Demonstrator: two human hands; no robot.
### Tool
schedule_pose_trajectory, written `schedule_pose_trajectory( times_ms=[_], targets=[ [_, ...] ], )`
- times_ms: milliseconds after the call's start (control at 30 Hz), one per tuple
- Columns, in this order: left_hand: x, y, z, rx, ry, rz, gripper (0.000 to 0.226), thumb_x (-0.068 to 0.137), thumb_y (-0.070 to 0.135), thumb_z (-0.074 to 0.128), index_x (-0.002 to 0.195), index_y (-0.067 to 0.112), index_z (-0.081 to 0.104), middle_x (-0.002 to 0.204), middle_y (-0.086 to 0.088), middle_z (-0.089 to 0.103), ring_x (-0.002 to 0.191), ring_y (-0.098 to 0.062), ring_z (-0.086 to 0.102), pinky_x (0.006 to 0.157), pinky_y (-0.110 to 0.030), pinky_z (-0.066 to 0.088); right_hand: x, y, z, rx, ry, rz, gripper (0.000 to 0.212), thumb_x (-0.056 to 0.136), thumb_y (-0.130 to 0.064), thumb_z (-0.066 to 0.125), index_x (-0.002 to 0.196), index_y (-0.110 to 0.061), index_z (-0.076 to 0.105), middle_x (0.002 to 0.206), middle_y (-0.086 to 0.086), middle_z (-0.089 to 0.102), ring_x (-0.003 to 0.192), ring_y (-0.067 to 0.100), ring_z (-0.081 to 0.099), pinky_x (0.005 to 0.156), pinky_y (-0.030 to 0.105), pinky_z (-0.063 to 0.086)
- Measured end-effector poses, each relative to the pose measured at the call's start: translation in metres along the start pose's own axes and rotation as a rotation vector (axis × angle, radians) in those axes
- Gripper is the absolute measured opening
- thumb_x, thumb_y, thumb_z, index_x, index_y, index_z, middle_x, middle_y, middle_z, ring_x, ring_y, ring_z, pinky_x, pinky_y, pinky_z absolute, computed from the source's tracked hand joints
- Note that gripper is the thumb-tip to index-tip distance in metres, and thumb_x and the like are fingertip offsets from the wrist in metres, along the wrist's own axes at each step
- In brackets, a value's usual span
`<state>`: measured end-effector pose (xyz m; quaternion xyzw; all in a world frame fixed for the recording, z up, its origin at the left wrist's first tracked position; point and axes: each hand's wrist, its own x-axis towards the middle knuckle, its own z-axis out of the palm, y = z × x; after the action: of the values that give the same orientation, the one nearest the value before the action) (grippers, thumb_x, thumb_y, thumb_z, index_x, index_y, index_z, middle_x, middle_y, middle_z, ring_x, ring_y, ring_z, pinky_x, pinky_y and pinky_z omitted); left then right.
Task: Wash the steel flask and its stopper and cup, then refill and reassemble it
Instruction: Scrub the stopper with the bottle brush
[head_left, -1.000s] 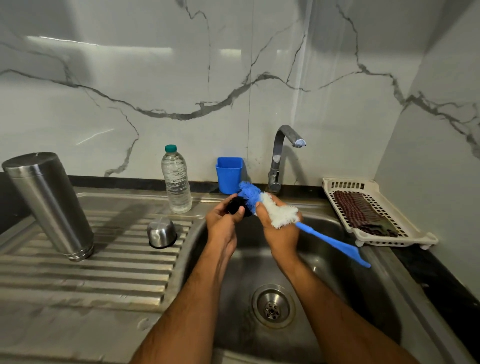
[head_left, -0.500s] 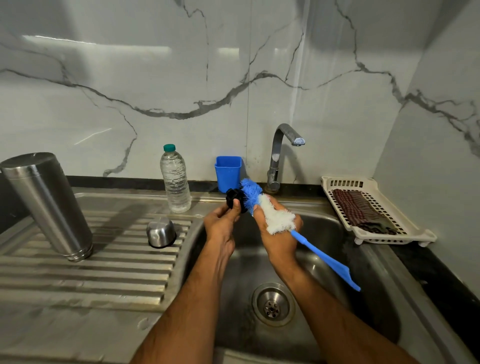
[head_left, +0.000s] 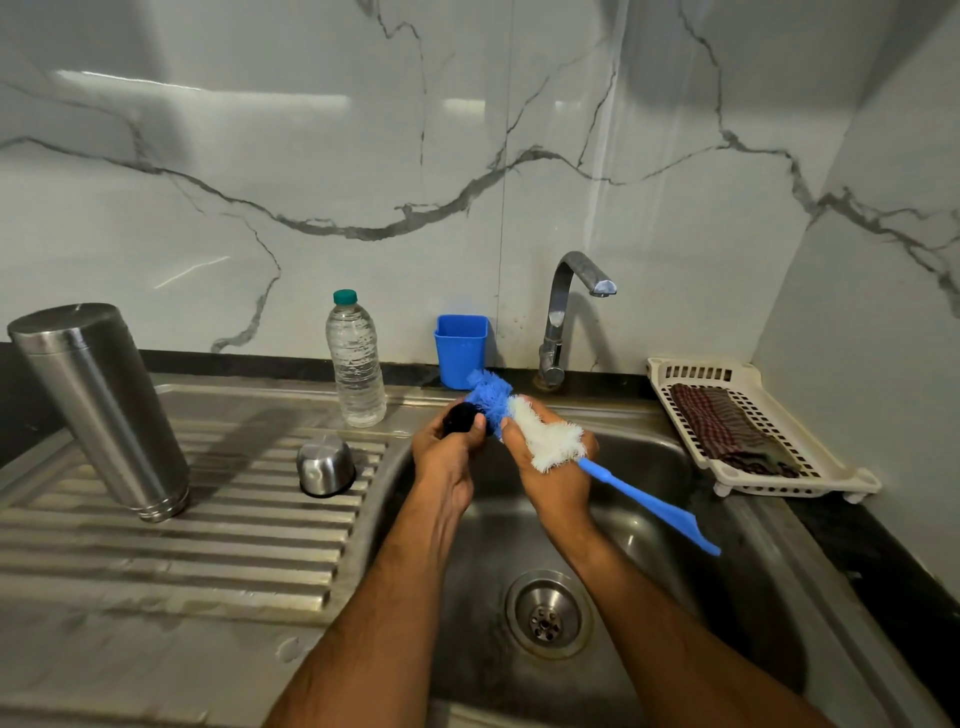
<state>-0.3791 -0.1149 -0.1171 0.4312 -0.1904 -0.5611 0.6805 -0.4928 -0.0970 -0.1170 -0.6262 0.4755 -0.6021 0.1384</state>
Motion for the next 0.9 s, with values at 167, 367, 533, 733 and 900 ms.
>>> schedule_pose_trajectory(
  times_ms=[167, 367, 533, 733, 900],
  targets=[
    [0.003, 0.007, -0.005, -0.150, 0.093, -0.032, 0.034, 0.089, -0.009, 0.067, 0.122, -0.005, 0.062, 0.120, -0.024, 0.068, 0.108, -0.036, 0.068, 0.102, -0.052, 0.052, -0.017, -0.006, -0.004, -0.127, -0.070, -0.067, 0.021, 0.090, -0.039, 0.063, 0.096, -0.021, 0.072, 0.079, -0.018, 0.063, 0.073, 0.003, 0.064, 0.070, 0.025, 0.051],
    [-0.004, 0.004, 0.003, -0.052, -0.041, 0.055, 0.044, 0.088, -0.021, 0.056, 0.126, -0.001, 0.065, 0.123, -0.020, 0.069, 0.115, -0.031, 0.067, 0.101, -0.043, 0.055, 0.000, -0.016, -0.006, -0.014, 0.039, -0.100, 0.006, 0.090, -0.023, 0.067, 0.088, -0.018, 0.067, 0.072, 0.003, 0.067, 0.063, 0.025, 0.067, 0.059, 0.041, 0.058],
    [-0.004, 0.003, 0.006, -0.010, -0.003, 0.159, 0.046, 0.089, -0.023, 0.053, 0.115, 0.012, 0.069, 0.123, -0.010, 0.068, 0.112, -0.020, 0.067, 0.076, -0.023, 0.060, -0.006, -0.010, -0.013, -0.024, -0.004, -0.050, 0.015, 0.093, -0.036, 0.062, 0.092, -0.023, 0.069, 0.076, -0.012, 0.067, 0.068, 0.004, 0.066, 0.063, 0.031, 0.056],
    [0.005, 0.005, -0.005, -0.042, -0.020, 0.185, 0.054, 0.087, -0.027, 0.049, 0.124, 0.007, 0.069, 0.130, -0.013, 0.067, 0.119, -0.025, 0.066, 0.096, -0.037, 0.058, -0.013, -0.017, -0.011, 0.058, -0.081, 0.074, 0.017, 0.094, -0.032, 0.070, 0.106, -0.020, 0.072, 0.095, -0.006, 0.073, 0.084, 0.011, 0.068, 0.082, 0.031, 0.058],
    [0.003, 0.002, -0.001, -0.056, -0.108, 0.183, 0.053, 0.090, -0.026, 0.046, 0.129, 0.005, 0.065, 0.131, -0.010, 0.066, 0.121, -0.021, 0.065, 0.099, -0.031, 0.055, 0.003, -0.012, -0.010, 0.021, 0.069, 0.004, 0.017, 0.091, -0.024, 0.066, 0.097, -0.010, 0.073, 0.081, -0.002, 0.072, 0.072, 0.018, 0.070, 0.068, 0.040, 0.060]
  ],
)
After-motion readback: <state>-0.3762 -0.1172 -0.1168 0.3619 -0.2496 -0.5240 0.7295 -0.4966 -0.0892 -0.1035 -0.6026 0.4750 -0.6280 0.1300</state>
